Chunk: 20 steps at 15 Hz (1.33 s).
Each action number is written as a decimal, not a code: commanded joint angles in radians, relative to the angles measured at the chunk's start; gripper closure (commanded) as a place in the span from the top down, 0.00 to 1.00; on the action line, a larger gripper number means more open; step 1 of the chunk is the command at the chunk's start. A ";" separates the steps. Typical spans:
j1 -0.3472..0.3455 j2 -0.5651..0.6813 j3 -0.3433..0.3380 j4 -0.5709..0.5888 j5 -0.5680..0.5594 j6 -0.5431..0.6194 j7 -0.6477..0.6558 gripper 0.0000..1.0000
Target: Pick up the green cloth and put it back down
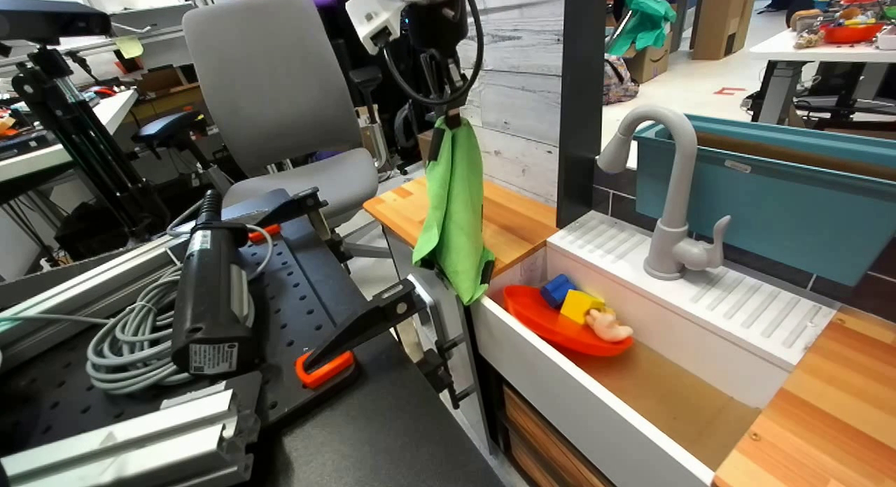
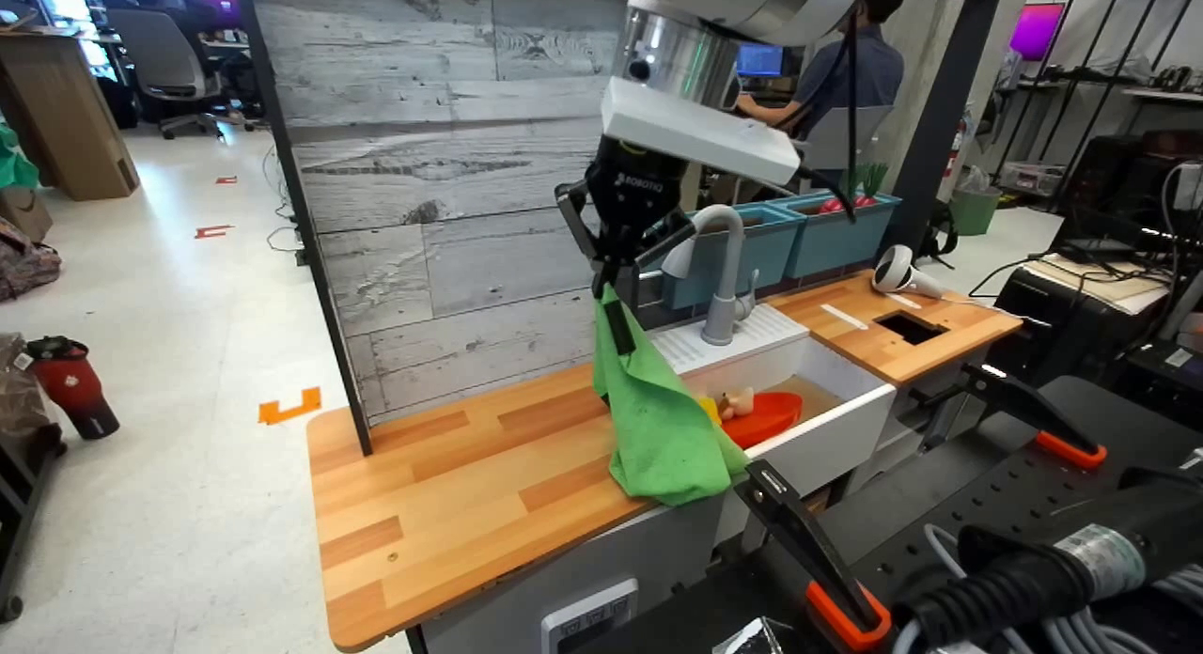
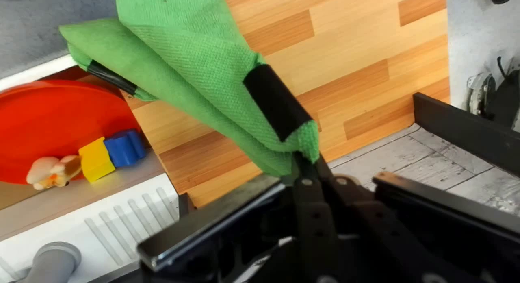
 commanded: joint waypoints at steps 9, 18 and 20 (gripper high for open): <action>0.050 0.365 0.056 0.338 -0.109 0.140 0.049 0.00; 0.057 0.487 0.062 0.448 -0.148 0.139 0.042 0.40; 0.053 0.473 0.073 0.430 -0.148 0.146 0.036 0.55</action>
